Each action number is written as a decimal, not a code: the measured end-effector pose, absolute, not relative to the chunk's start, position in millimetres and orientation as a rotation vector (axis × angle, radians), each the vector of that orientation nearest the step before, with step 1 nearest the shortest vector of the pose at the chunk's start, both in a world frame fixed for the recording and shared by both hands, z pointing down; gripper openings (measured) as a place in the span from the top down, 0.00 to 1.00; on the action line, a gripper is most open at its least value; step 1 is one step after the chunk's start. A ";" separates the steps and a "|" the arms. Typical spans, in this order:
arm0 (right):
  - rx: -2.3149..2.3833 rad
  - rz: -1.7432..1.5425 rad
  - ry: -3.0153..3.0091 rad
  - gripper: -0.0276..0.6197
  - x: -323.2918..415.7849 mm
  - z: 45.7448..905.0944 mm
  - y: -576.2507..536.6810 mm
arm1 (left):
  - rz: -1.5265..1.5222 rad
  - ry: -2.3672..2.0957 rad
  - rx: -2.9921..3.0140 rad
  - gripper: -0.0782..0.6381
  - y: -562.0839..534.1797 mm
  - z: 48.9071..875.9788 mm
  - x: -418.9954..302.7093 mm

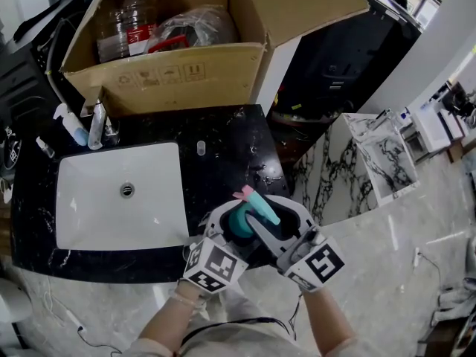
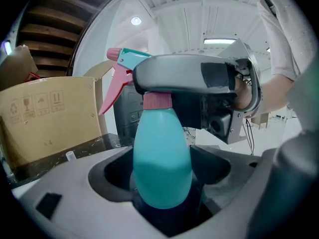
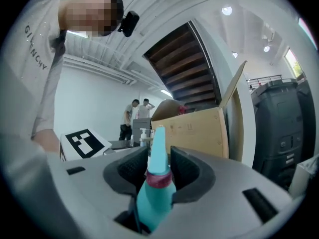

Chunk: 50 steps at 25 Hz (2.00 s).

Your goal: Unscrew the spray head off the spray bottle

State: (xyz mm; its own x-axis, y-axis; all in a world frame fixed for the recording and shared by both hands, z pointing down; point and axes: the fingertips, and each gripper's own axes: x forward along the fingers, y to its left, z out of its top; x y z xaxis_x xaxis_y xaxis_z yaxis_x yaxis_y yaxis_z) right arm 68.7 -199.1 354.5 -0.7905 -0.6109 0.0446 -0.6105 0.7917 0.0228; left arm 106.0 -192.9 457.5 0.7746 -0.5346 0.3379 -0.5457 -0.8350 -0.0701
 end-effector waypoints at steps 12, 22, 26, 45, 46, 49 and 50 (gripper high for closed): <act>0.543 -0.040 -2.997 0.80 66.4 344.5 -188.7 | 0.545 -0.783 2.975 0.39 -188.3 456.7 109.2; -0.260 0.049 -2.971 0.80 67.2 347.1 -173.0 | 0.508 -0.700 2.989 0.39 -181.2 456.7 114.4; -0.226 0.098 -3.008 0.76 63.3 339.4 -179.1 | 0.487 -0.734 2.968 0.39 -182.9 455.0 113.9; 1.405 0.170 -2.612 0.69 82.7 379.2 -187.0 | 0.491 -1.098 2.820 0.39 -193.8 457.0 101.6; 1.414 0.152 -2.597 0.70 82.1 379.6 -189.0 | 0.494 -1.104 2.819 0.39 -193.7 456.9 101.8; 1.386 0.092 -2.585 0.73 79.5 380.0 -191.8 | 0.491 -1.107 2.814 0.39 -193.7 457.2 101.0; 1.352 0.083 -2.600 0.73 78.6 380.1 -191.8 | 0.486 -1.102 2.813 0.39 -193.6 457.3 100.4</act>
